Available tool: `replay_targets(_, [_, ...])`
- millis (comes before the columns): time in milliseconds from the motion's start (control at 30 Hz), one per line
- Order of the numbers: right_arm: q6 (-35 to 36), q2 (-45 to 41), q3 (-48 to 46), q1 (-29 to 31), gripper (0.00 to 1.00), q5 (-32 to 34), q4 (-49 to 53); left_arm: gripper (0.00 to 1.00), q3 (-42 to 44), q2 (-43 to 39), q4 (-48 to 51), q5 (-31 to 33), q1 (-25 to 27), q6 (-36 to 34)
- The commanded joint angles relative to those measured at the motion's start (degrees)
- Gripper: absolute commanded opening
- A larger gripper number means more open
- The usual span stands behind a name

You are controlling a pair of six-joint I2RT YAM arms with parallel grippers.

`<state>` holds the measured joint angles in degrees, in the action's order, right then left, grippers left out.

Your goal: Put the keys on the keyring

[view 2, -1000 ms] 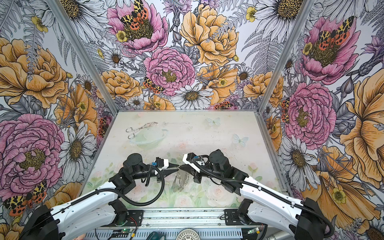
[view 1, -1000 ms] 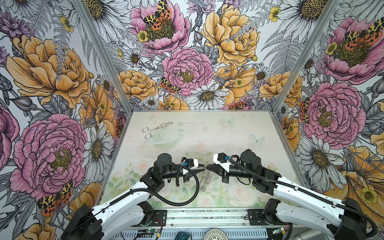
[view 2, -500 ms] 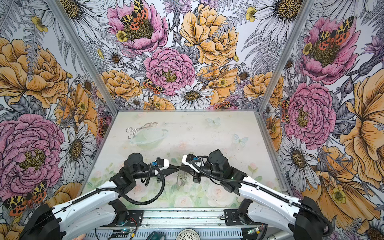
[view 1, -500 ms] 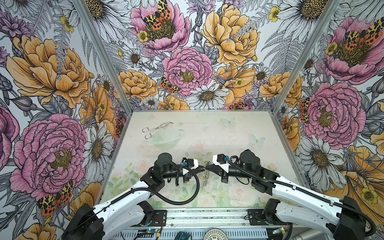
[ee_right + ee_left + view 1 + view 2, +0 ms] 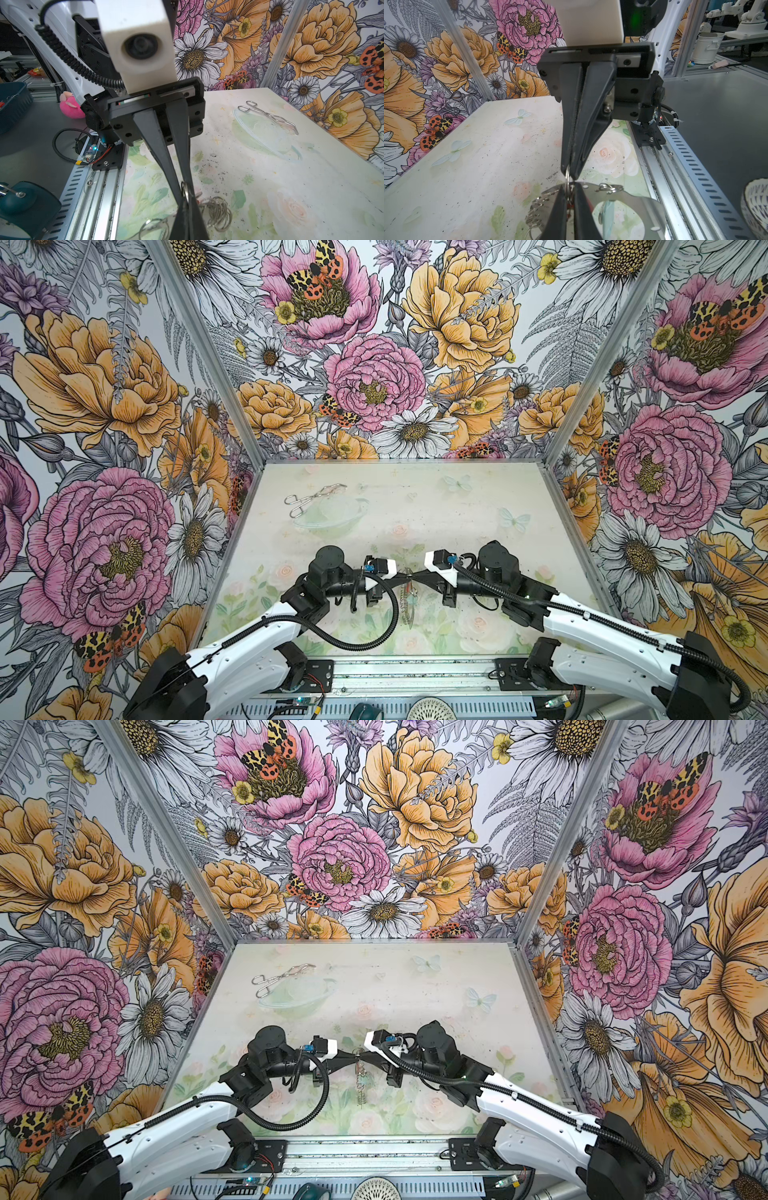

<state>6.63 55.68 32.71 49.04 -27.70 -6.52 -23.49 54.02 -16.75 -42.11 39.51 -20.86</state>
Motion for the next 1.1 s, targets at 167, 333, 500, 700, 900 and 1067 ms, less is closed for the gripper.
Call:
replay_targets(167, [0.6,-0.7,0.6,-0.2,0.0,0.4,-1.0,0.03,-0.9,1.0,1.1,0.3,-0.2,-0.5])
replay_targets(333, [2.1,-0.4,5.0,-0.1,0.17,4.0,10.6,0.02,-1.7,1.4,3.2,2.9,0.4,-2.2])
replay_targets(500, [3.4,3.1,11.4,1.1,0.25,7.3,22.2,0.01,-2.2,1.7,4.6,3.4,0.9,-3.1])
replay_targets(700, [5.1,6.4,15.9,2.3,0.26,9.0,28.9,0.0,-2.2,1.5,5.0,3.4,1.2,-3.3])
replay_targets(900, [5.7,7.7,17.4,2.8,0.25,8.0,29.8,0.0,-2.3,1.6,5.1,3.3,1.3,-3.5])
replay_targets(1067, [5.8,8.6,17.8,3.3,0.23,7.8,30.1,0.0,-2.3,1.7,5.1,3.0,1.3,-3.4])
